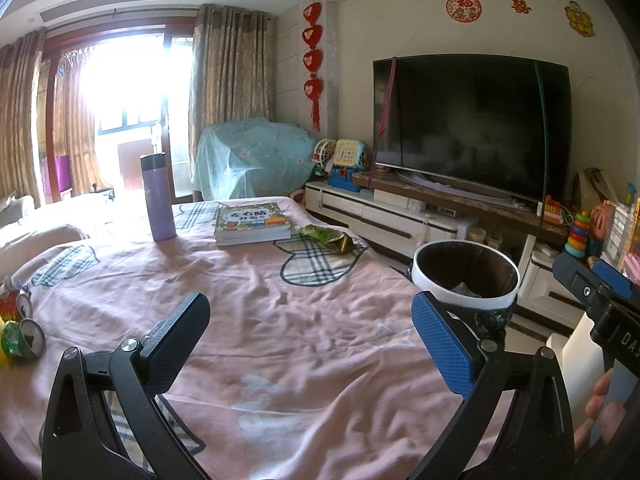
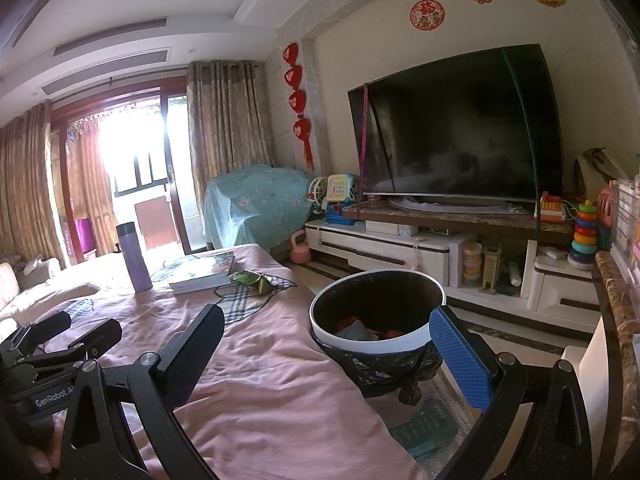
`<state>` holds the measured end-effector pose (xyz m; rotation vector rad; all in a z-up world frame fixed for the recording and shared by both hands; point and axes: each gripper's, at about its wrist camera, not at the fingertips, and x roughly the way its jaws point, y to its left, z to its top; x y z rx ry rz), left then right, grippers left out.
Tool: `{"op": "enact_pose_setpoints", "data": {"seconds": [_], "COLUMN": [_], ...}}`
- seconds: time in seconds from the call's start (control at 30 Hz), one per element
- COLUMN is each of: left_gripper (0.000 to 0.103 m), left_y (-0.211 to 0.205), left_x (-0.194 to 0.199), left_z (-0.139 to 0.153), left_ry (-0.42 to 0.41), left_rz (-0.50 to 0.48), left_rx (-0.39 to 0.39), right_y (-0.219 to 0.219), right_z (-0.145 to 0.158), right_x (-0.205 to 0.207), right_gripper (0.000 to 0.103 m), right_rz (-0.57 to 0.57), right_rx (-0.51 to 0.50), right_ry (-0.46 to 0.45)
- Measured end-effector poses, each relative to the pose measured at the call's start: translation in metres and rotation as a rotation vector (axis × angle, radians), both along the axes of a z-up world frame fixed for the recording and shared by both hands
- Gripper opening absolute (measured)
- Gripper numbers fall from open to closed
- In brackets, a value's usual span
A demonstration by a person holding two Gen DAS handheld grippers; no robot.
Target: Collect trash
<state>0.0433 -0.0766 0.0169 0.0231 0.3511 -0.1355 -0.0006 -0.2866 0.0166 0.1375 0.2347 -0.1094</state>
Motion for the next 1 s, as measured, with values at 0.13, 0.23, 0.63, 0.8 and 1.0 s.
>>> {"op": "enact_pose_setpoints", "data": {"seconds": [0.13, 0.23, 0.63, 0.8, 1.0], "left_gripper": [0.103, 0.103, 0.103, 0.103, 0.103], "left_y": [0.001, 0.001, 0.001, 0.001, 0.001], "left_x": [0.000, 0.000, 0.000, 0.000, 0.000], "left_z": [-0.002, -0.002, -0.005, -0.005, -0.004], "left_ry": [0.003, 0.003, 0.009, 0.008, 0.009], "left_rz": [0.000, 0.001, -0.002, -0.002, -0.004], "left_rx": [-0.004, -0.001, -0.008, -0.005, -0.010], "right_y": [0.002, 0.004, 0.017, 0.015, 0.011], "right_z": [0.000, 0.000, -0.004, -0.004, -0.005], "right_x": [0.001, 0.002, 0.009, 0.011, 0.013], "right_gripper": [0.103, 0.103, 0.103, 0.103, 0.103], "right_rz": [0.003, 0.004, 0.014, 0.018, 0.017], "right_rx": [0.002, 0.003, 0.026, 0.033, 0.042], "right_ry": [0.002, 0.004, 0.037, 0.044, 0.049]}}
